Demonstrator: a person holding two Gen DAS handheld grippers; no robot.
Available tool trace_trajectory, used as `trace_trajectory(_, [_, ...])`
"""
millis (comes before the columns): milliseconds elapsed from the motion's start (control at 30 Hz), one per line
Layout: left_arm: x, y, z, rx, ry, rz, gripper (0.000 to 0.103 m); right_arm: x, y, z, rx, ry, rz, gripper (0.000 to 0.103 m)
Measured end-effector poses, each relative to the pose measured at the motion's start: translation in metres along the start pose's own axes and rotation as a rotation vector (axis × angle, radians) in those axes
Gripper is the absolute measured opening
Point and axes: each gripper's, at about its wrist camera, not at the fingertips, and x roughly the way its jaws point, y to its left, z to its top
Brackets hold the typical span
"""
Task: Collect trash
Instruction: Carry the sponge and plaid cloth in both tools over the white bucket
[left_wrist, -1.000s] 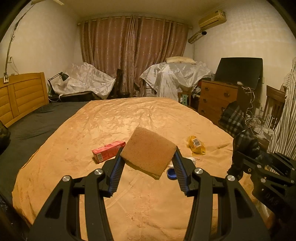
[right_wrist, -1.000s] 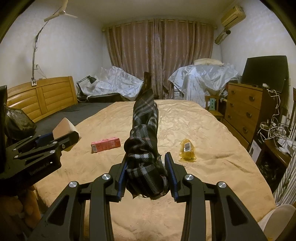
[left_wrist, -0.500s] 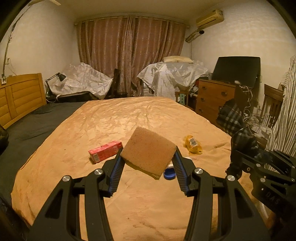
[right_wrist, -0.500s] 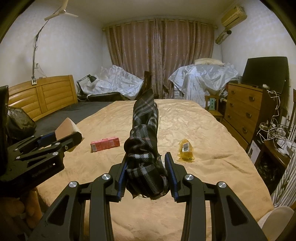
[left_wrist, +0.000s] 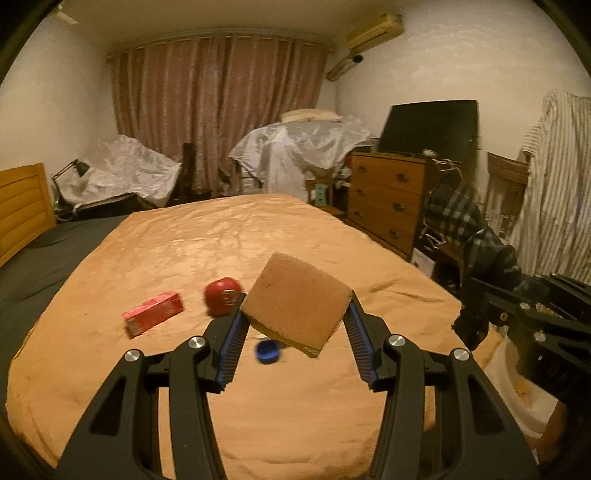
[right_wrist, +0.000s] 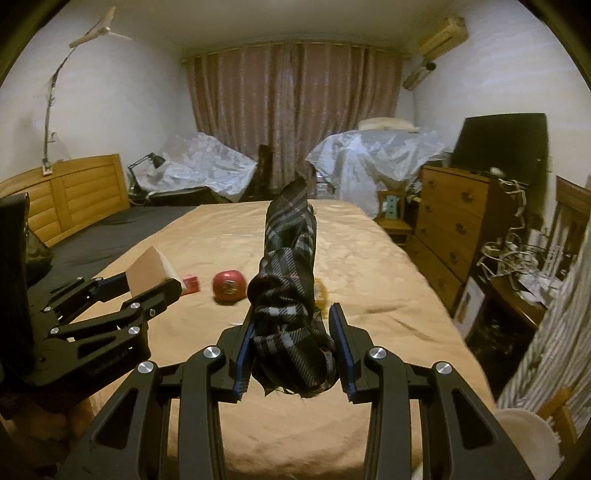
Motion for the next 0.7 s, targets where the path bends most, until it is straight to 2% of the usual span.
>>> trace_trajectory(233, [-0.001, -0.043, 0.005, 0.030, -0.007, -0.078, 0.049, -0.040, -0.064, -0.010, 0.038, 0.014, -0.098, 0.039])
trace_trajectory(700, [0.008, -0.136, 0.011, 0.101, 0.023, -0.236, 0.049, -0.132, -0.197, -0.062, 0.142, 0.082, -0.289, 0.039])
